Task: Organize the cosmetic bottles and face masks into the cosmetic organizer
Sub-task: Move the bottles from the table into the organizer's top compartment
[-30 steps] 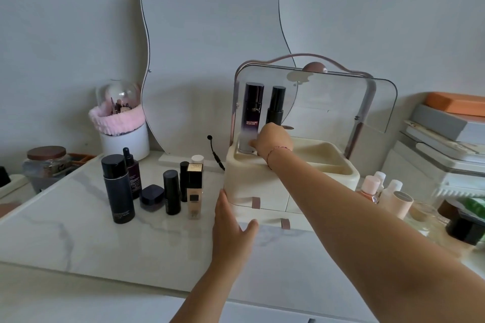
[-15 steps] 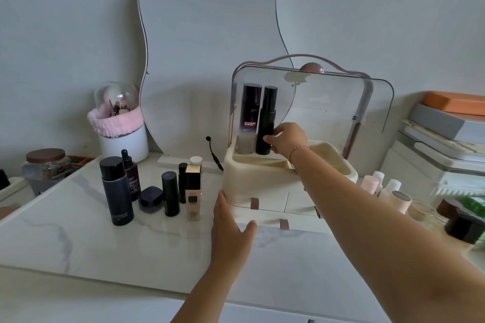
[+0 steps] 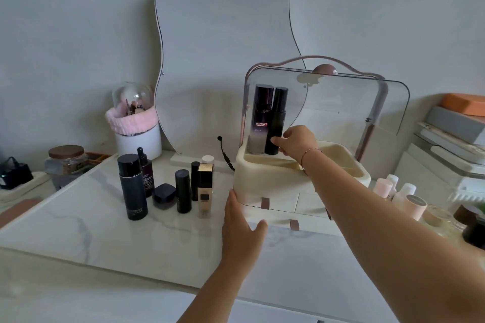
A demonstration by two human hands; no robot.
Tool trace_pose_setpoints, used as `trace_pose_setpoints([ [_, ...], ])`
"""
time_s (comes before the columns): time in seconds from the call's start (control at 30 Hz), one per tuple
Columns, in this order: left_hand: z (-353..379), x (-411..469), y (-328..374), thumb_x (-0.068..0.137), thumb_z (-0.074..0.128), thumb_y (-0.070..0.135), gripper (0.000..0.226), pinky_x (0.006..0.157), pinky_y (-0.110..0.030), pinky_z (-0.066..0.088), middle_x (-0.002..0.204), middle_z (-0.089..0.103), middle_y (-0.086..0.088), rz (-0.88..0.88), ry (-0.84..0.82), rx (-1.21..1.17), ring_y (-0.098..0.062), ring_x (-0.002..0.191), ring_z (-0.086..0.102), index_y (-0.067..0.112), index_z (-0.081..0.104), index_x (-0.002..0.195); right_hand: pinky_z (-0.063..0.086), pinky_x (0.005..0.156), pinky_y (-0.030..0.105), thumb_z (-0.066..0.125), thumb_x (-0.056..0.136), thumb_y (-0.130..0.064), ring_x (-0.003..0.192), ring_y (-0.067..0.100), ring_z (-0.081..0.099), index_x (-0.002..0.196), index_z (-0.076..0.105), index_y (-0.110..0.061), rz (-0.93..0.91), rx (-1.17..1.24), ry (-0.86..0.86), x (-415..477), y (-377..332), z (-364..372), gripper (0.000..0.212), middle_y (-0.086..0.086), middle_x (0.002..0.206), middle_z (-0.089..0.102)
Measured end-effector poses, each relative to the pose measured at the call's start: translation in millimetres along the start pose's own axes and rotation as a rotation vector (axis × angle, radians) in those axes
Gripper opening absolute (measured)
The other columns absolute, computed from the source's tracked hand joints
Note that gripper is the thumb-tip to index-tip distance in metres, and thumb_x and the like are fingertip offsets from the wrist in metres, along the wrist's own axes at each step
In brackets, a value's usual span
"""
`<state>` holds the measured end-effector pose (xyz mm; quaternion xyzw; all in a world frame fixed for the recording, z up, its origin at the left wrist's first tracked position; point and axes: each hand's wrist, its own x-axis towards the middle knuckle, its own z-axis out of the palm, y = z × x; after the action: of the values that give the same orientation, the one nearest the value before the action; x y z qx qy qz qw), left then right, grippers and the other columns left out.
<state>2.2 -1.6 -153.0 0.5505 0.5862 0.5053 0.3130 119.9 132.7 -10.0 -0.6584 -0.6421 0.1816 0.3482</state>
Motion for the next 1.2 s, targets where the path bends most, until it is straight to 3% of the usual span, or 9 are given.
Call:
trace_pose_setpoints([
  [0.1, -2.6, -2.9, 4.0, 0.086, 0.057, 0.018, 0.088, 0.109, -0.020, 0.015, 0.156, 0.007, 0.011, -0.010, -0.033, -0.044, -0.007, 0.141, 0.015, 0.025, -0.005, 0.148, 0.050, 0.092, 0.037, 0.065, 0.085, -0.035, 0.097, 0.025, 0.065, 0.124, 0.056, -0.004, -0.054, 0.118, 0.084, -22.0, -4.8, -9.6, 0.051, 0.007, 0.100, 0.069],
  [0.2, -15.6, -22.3, 7.6, 0.090, 0.055, 0.019, 0.078, 0.107, -0.018, 0.018, 0.143, 0.016, 0.023, -0.028, -0.031, -0.093, 0.003, 0.133, 0.020, 0.030, 0.004, 0.148, 0.051, 0.078, 0.018, 0.066, 0.086, -0.029, 0.085, 0.005, 0.062, 0.115, 0.059, -0.017, -0.259, 0.289, 0.294, -86.7, -5.7, -20.8, 0.032, -0.009, 0.089, 0.064],
  [0.27, -33.6, -42.6, 6.8, 0.090, 0.056, 0.023, 0.058, 0.105, -0.014, 0.030, 0.139, 0.038, 0.024, 0.027, 0.076, -0.117, 0.011, 0.124, 0.036, 0.031, 0.031, 0.141, 0.050, 0.071, 0.009, 0.066, 0.085, -0.023, 0.081, 0.000, 0.063, 0.104, 0.061, -0.022, -0.376, 0.335, 0.337, -136.7, 5.1, -17.7, 0.020, -0.015, 0.088, 0.064],
  [0.37, -76.6, -56.9, 1.9, 0.085, 0.062, 0.028, 0.026, 0.086, -0.009, 0.043, 0.108, 0.063, 0.019, 0.072, 0.444, -0.152, 0.008, 0.101, 0.056, 0.032, 0.058, 0.110, 0.047, 0.067, 0.004, 0.069, 0.082, -0.017, 0.080, -0.002, 0.064, 0.089, 0.065, -0.024, -0.323, 0.350, 0.149, -175.7, 42.1, 12.5, 0.011, -0.014, 0.077, 0.068],
  [0.43, -109.6, -45.9, -7.1, 0.083, 0.065, 0.024, 0.026, 0.089, -0.022, 0.043, 0.106, 0.058, 0.011, 0.069, 0.686, -0.121, -0.003, 0.097, 0.056, 0.024, 0.057, 0.107, 0.046, 0.066, 0.004, 0.070, 0.082, -0.015, 0.077, -0.002, 0.065, 0.086, 0.067, -0.025, -0.215, 0.370, -0.010, -183.5, 70.2, 35.8, 0.010, -0.018, 0.081, 0.070],
  [0.5, -136.9, -24.8, -18.6, 0.082, 0.068, 0.021, 0.038, 0.091, -0.028, 0.041, 0.112, 0.050, 0.003, 0.049, 0.766, -0.050, -0.015, 0.102, 0.052, 0.017, 0.051, 0.116, 0.045, 0.066, 0.004, 0.070, 0.083, -0.016, 0.076, -0.001, 0.065, 0.085, 0.068, -0.025, -0.156, 0.347, -0.111, -185.6, 88.3, 47.3, 0.010, -0.021, 0.080, 0.070],
  [0.67, -167.4, 21.1, -44.3, 0.079, 0.072, 0.025, 0.058, 0.088, -0.026, 0.037, 0.129, 0.050, -0.008, -0.009, 0.618, 0.102, -0.022, 0.117, 0.050, 0.012, 0.044, 0.128, 0.043, 0.063, 0.004, 0.068, 0.084, -0.013, 0.073, 0.004, 0.064, 0.088, 0.070, -0.021, -0.083, 0.440, -0.166, -186.6, 94.7, 44.4, 0.009, -0.004, 0.079, 0.073],
  [0.97, -182.3, 35.6, -62.4, 0.081, 0.069, 0.020, 0.034, 0.071, -0.028, 0.039, 0.104, 0.068, -0.010, -0.116, 0.540, 0.171, -0.024, 0.088, 0.061, 0.011, 0.058, 0.111, 0.045, 0.065, 0.008, 0.066, 0.085, -0.011, 0.084, 0.019, 0.067, 0.091, 0.069, -0.021, -0.074, 0.440, -0.176, -188.3, 94.5, 46.9, 0.011, 0.000, 0.082, 0.073],
  [1.2, -152.8, -39.6, 6.4, 0.074, 0.072, 0.031, 0.034, 0.077, -0.024, 0.050, 0.099, 0.069, 0.015, 0.126, 0.354, 0.030, -0.008, 0.090, 0.064, 0.032, 0.061, 0.106, 0.050, 0.073, 0.010, 0.072, 0.080, -0.011, 0.087, 0.012, 0.069, 0.095, 0.069, -0.020, -0.191, 0.601, -0.167, -212.5, 58.8, 35.0, 0.018, -0.003, 0.086, 0.074],
])
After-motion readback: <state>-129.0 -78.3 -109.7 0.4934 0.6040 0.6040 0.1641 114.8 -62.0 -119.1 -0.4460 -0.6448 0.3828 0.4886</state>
